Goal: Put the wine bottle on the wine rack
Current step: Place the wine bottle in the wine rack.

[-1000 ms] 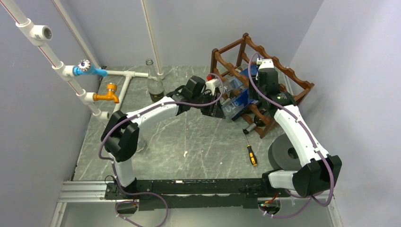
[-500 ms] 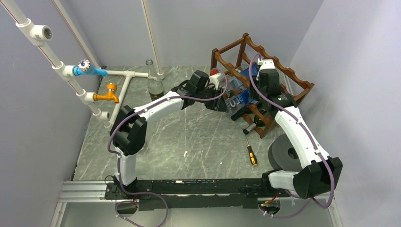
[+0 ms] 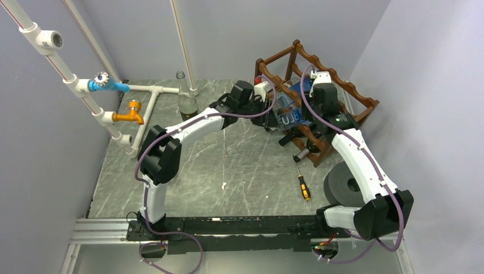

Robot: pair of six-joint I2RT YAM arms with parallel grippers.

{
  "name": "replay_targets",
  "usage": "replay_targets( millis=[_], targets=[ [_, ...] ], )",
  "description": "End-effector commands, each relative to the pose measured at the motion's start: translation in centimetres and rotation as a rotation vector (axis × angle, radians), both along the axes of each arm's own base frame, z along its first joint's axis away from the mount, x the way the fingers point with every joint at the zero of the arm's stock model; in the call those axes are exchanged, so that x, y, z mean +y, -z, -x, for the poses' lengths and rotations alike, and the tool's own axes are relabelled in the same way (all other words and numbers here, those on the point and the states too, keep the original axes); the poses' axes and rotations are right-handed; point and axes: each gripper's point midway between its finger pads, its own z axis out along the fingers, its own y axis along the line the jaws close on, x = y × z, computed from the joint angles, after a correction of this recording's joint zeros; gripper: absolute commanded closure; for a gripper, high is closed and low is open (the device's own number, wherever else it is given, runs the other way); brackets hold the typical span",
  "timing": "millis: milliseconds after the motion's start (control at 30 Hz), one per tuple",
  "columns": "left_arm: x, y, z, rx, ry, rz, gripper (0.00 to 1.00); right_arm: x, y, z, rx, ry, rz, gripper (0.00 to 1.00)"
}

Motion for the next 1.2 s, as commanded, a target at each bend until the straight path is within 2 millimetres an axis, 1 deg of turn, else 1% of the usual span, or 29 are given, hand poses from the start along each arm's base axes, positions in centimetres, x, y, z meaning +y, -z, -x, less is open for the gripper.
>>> replay_targets(
  millis=[0, 133, 367, 467, 867, 967, 1167],
  targets=[
    [2.1, 4.5, -3.1, 0.048, -0.147, -0.099, 1.00, 0.6, 0.8, 1.1, 0.034, 0.008, -0.047, 0.53],
    [2.7, 5.7, -2.6, 0.063, -0.156, -0.119, 1.00, 0.7, 0.9, 1.1, 0.037, 0.006, -0.047, 0.53],
    [3.8, 6.8, -1.5, 0.070, -0.162, -0.147, 1.00, 0.5, 0.8, 1.0, 0.033, 0.009, -0.041, 0.53],
    [4.1, 7.2, -1.4, 0.072, -0.173, -0.152, 1.00, 0.5, 0.8, 1.0, 0.030, 0.010, -0.042, 0.53],
    [2.7, 7.3, -2.4, 0.096, -0.168, -0.124, 1.00, 0.6, 0.8, 1.0, 0.031, 0.005, -0.045, 0.53],
    [2.4, 7.2, -2.5, 0.107, -0.169, -0.103, 1.00, 0.6, 0.9, 1.0, 0.032, 0.005, -0.045, 0.53],
    [2.3, 7.9, -2.1, 0.129, -0.175, -0.092, 1.00, 0.7, 1.1, 1.0, 0.036, 0.004, -0.047, 0.54]
  ],
)
